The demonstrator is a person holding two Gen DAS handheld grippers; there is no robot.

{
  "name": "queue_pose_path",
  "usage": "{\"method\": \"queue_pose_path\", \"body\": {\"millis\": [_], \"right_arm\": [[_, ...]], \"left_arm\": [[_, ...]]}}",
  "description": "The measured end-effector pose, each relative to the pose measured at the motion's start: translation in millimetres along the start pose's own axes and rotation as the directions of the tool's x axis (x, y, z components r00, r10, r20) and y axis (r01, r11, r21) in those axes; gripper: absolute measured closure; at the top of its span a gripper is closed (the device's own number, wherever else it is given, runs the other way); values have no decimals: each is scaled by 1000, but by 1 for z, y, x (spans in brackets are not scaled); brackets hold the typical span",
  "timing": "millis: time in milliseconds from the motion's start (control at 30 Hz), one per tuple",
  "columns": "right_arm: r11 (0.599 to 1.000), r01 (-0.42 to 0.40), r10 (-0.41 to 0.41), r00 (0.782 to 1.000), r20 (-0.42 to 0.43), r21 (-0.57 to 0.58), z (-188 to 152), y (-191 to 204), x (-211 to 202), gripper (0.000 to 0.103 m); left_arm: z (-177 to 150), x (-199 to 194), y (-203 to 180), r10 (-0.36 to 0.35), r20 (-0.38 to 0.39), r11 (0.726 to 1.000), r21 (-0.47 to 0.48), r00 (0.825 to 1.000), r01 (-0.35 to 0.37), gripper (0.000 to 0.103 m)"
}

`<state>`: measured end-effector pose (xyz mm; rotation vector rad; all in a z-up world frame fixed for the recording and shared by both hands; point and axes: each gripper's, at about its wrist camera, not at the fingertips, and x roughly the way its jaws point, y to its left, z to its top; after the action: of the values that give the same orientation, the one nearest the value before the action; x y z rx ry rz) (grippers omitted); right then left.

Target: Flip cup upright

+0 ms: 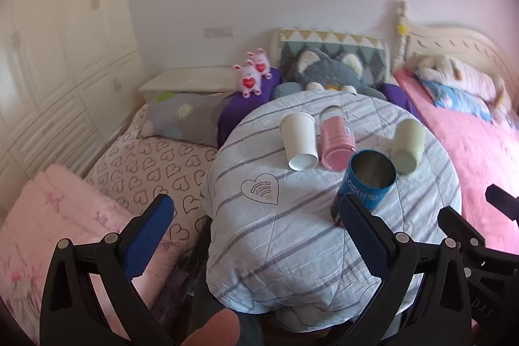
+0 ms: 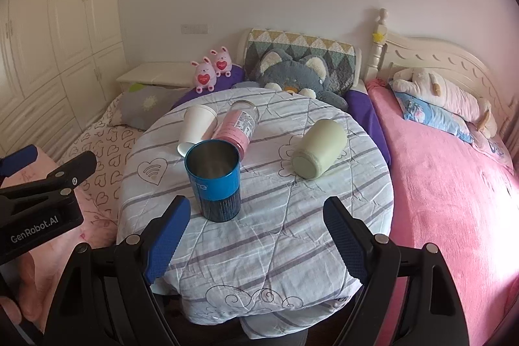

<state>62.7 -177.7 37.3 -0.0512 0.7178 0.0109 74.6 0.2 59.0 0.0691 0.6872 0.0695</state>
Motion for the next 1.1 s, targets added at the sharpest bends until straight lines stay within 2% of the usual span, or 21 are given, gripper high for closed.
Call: {"method": "queue_pose_path", "body": {"millis": [133,200,300,433,700,900,1100], "right_arm": [[994,60,-61,998,8,95,-10,8,-7,18],[983,98,-98,995,-5,158,-13,11,-9,18],[973,133,-132,991,-20,186,-14,19,-15,18],[966,153,-152,988,-20,208,-15,26,-22,18],[976,142,-143,990,-7,166,-14,20,-28,18],[988,84,-86,996,9,126,-13,13,-22,18],[990,42,-43,999,7,133,-15,3,-14,18]], "left_arm": [[1,3,8,-68,21,995,78,997,66,0],[5,5,12,-108,9,988,110,994,106,0],[9,3,18,-153,25,982,119,988,149,0],[8,2,19,-176,23,976,135,984,172,0],[0,-8,11,-152,31,983,105,988,148,0],[-1,-12,2,-110,32,992,68,993,107,0],[-1,-14,-6,-90,23,993,75,996,88,0]]}}
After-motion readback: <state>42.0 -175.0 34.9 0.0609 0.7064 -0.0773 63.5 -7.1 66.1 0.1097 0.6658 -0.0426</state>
